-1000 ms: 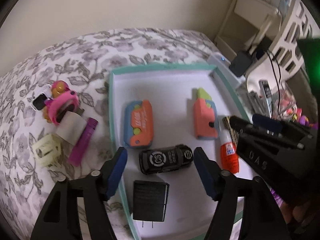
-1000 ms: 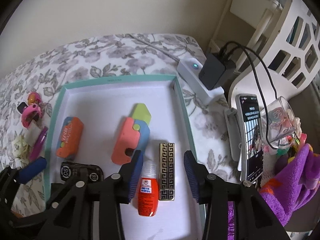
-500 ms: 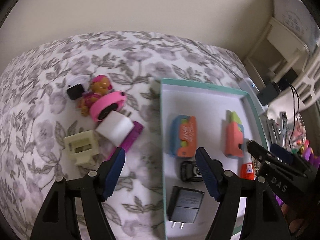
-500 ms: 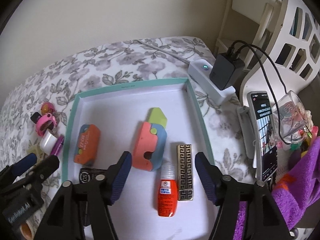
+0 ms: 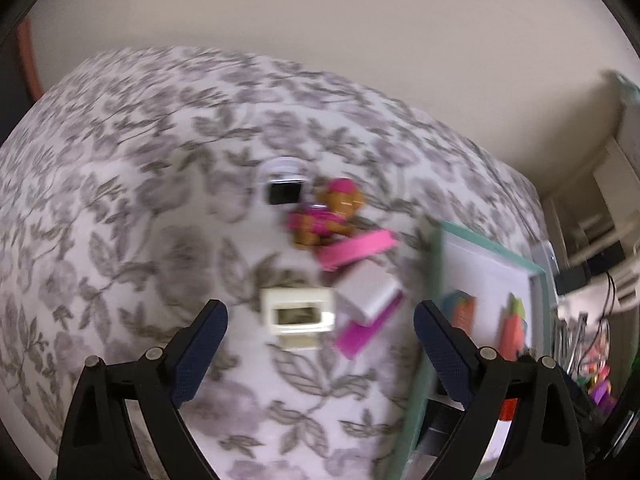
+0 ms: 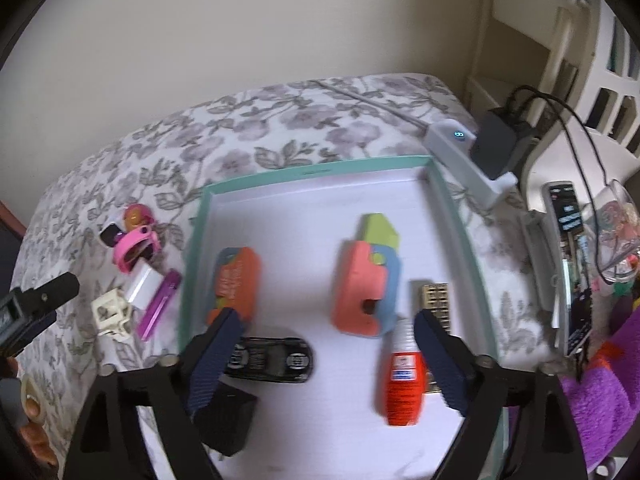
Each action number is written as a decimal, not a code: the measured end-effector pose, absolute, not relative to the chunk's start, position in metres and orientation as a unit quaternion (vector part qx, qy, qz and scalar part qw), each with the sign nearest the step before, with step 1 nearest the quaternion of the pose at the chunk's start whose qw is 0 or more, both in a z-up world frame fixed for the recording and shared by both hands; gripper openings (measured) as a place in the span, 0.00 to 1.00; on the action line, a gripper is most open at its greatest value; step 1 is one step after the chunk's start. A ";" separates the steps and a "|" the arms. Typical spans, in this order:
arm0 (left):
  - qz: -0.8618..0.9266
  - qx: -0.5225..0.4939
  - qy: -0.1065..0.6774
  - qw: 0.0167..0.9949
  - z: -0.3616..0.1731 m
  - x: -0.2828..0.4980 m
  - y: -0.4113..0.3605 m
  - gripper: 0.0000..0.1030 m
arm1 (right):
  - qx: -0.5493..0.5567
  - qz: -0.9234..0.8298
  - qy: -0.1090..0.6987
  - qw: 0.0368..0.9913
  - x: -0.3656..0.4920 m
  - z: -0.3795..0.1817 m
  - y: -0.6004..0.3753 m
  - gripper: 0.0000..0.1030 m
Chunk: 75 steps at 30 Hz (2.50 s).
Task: Organize rigid objects
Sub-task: 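Withdraw both tools from the tray back over the remaining pile, then grasp the cream hair claw clip with the left tool while the right tool grasps the white charger cube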
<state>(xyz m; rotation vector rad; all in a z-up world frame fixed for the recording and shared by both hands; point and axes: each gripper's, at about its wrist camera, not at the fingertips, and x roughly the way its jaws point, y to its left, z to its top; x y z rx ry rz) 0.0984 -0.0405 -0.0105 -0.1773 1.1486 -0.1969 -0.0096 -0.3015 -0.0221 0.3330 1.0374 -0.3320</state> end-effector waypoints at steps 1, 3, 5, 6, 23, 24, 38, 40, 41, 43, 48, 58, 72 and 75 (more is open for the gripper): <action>-0.081 -0.092 0.545 0.829 -0.013 0.101 -0.031 0.92 | 0.157 -0.151 0.492 0.843 -0.008 -0.022 -0.297 0.93; -0.062 -0.104 0.550 0.826 -0.018 0.106 -0.016 0.92 | 0.152 -0.144 0.494 0.844 -0.004 -0.023 -0.288 0.93; -0.043 -0.120 0.554 0.822 -0.021 0.110 0.000 0.92 | 0.146 -0.138 0.495 0.845 0.000 -0.023 -0.279 0.96; -0.037 -0.128 0.555 0.821 -0.023 0.112 0.008 0.92 | 0.144 -0.136 0.496 0.846 0.001 -0.024 -0.276 0.98; -0.003 -0.150 0.540 0.828 -0.025 0.125 0.049 0.92 | 0.107 -0.071 0.486 0.864 0.047 -0.017 -0.208 1.00; -0.009 -0.144 0.543 0.827 -0.026 0.126 0.045 0.92 | 0.100 -0.066 0.489 0.864 0.051 -0.018 -0.204 1.00; -0.081 -0.097 0.601 0.789 -0.057 0.131 -0.014 0.92 | 0.082 -0.058 0.503 0.858 0.075 -0.035 -0.207 0.96; -0.080 -0.098 0.603 0.788 -0.061 0.130 -0.016 0.92 | 0.072 -0.059 0.505 0.858 0.077 -0.036 -0.208 0.96; -0.082 -0.099 0.605 0.786 -0.063 0.130 -0.017 0.92 | 0.066 -0.058 0.505 0.859 0.077 -0.036 -0.208 0.96; -0.083 -0.100 0.611 0.781 -0.068 0.130 -0.018 0.92 | 0.050 -0.066 0.505 0.859 0.077 -0.036 -0.210 0.96; -0.081 -0.085 0.618 0.777 -0.075 0.130 -0.024 0.92 | 0.049 -0.090 0.500 0.860 0.073 -0.032 -0.227 0.96; -0.087 -0.050 0.625 0.774 -0.084 0.128 -0.043 0.81 | 0.081 -0.095 0.493 0.861 0.071 -0.028 -0.239 0.96; -0.069 -0.061 0.636 0.766 -0.089 0.133 -0.027 0.68 | 0.083 -0.064 0.494 0.863 0.080 -0.032 -0.219 0.96; -0.057 -0.072 0.635 0.767 -0.089 0.137 -0.015 0.68 | 0.075 -0.049 0.494 0.865 0.084 -0.034 -0.209 0.96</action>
